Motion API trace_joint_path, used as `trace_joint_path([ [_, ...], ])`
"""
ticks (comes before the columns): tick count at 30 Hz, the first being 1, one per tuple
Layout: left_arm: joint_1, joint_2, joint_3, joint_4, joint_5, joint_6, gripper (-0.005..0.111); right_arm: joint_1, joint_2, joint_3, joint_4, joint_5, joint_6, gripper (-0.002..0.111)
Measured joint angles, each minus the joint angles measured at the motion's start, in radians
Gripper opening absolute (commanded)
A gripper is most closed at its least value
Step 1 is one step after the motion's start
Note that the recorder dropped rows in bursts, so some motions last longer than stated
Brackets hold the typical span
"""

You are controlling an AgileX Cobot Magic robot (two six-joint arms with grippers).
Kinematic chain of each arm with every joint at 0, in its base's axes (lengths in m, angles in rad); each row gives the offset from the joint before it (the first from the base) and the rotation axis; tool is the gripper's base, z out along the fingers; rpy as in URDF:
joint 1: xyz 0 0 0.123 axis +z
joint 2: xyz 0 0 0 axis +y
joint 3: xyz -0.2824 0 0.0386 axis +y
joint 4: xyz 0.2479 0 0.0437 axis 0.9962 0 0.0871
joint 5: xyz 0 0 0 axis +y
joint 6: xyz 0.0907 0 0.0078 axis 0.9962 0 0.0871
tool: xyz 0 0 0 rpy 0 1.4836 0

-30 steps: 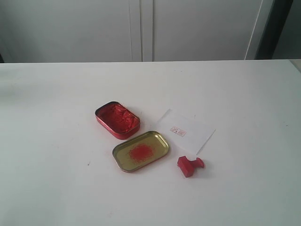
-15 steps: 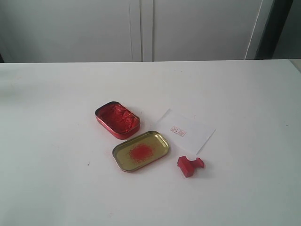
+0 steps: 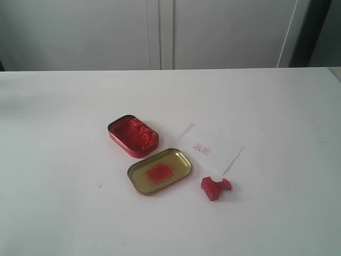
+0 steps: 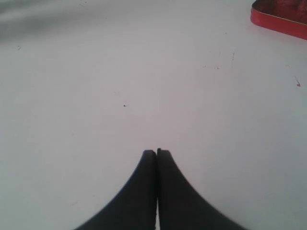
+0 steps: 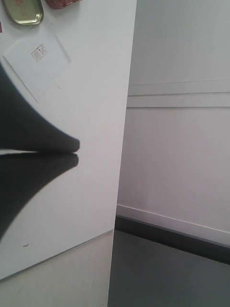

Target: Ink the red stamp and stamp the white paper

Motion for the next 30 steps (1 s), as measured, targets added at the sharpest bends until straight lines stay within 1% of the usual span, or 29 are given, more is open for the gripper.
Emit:
trace_joint_path([
  [4, 0.000, 0.000, 0.000, 0.000, 0.000, 0.000, 0.000, 0.000, 0.000, 0.000, 0.000, 0.000, 0.016, 0.000],
  [11, 0.000, 0.000, 0.000, 0.000, 0.000, 0.000, 0.000, 0.000, 0.000, 0.000, 0.000, 0.000, 0.128, 0.000],
  [19, 0.000, 0.000, 0.000, 0.000, 0.000, 0.000, 0.000, 0.000, -0.046, 0.003, 0.000, -0.003, 0.139, 0.000],
  [30, 0.000, 0.000, 0.000, 0.000, 0.000, 0.000, 0.000, 0.000, -0.199, 0.129, -0.003, -0.017, 0.140, 0.000],
])
